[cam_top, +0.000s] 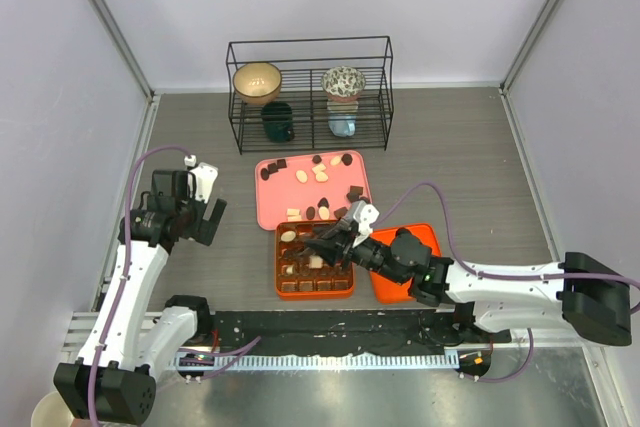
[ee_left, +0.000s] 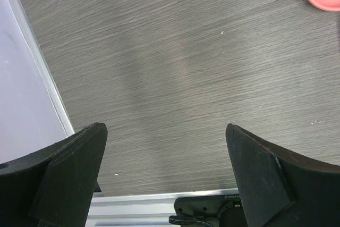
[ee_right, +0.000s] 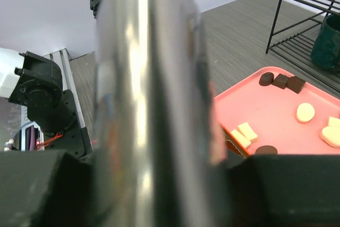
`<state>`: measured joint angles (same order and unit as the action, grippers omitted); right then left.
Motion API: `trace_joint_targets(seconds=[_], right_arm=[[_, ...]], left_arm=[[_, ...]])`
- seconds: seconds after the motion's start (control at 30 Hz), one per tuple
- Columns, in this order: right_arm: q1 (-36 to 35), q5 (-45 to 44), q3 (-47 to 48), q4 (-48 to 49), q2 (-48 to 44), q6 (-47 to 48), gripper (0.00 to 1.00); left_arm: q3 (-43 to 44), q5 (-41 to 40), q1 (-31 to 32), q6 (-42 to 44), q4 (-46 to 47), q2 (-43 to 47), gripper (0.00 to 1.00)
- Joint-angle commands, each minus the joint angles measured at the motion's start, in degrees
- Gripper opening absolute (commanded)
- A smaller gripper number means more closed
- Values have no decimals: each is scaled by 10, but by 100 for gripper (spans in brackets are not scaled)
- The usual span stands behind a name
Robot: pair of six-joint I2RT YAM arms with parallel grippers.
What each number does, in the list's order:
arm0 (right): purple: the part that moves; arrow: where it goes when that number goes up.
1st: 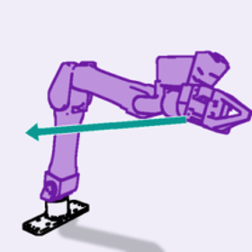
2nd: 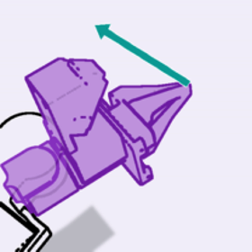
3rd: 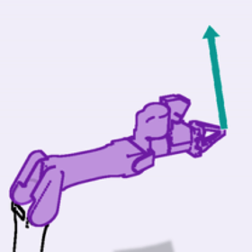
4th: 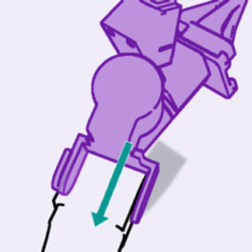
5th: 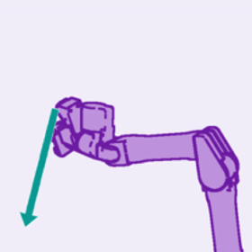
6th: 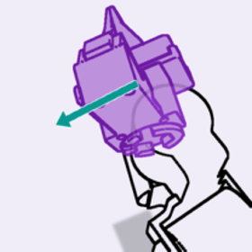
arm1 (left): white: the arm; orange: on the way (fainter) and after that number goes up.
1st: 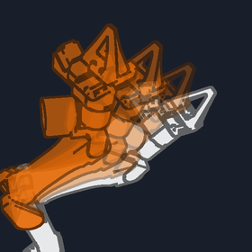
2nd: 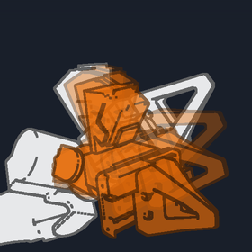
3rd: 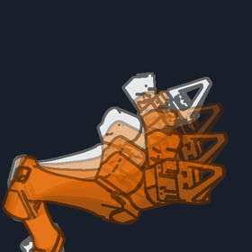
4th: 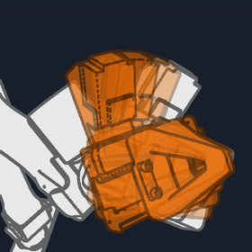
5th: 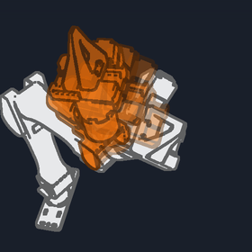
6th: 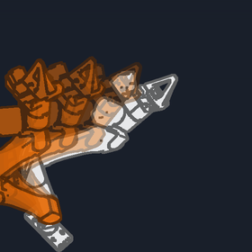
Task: Pack the chocolate
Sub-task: Place the fake chocolate in the packing box, then pick up the fake chocolate from the plate.
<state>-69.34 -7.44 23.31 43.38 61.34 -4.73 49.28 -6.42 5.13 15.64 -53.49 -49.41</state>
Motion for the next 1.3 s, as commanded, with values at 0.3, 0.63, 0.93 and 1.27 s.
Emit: trace_joint_targets(seconds=[0.3,0.63,0.93,1.27], right_arm=[[-4,-31,20,55,-3,23,38],[1,-67,81,84,23,121,34],[128,-15,160,172,177,119,31],[201,-3,280,267,369,136,31]], left_arm=[[9,3,1,4,3,10,100],[12,4,0,4,3,8,100],[3,3,1,5,8,13,100],[8,-3,0,12,13,9,100]])
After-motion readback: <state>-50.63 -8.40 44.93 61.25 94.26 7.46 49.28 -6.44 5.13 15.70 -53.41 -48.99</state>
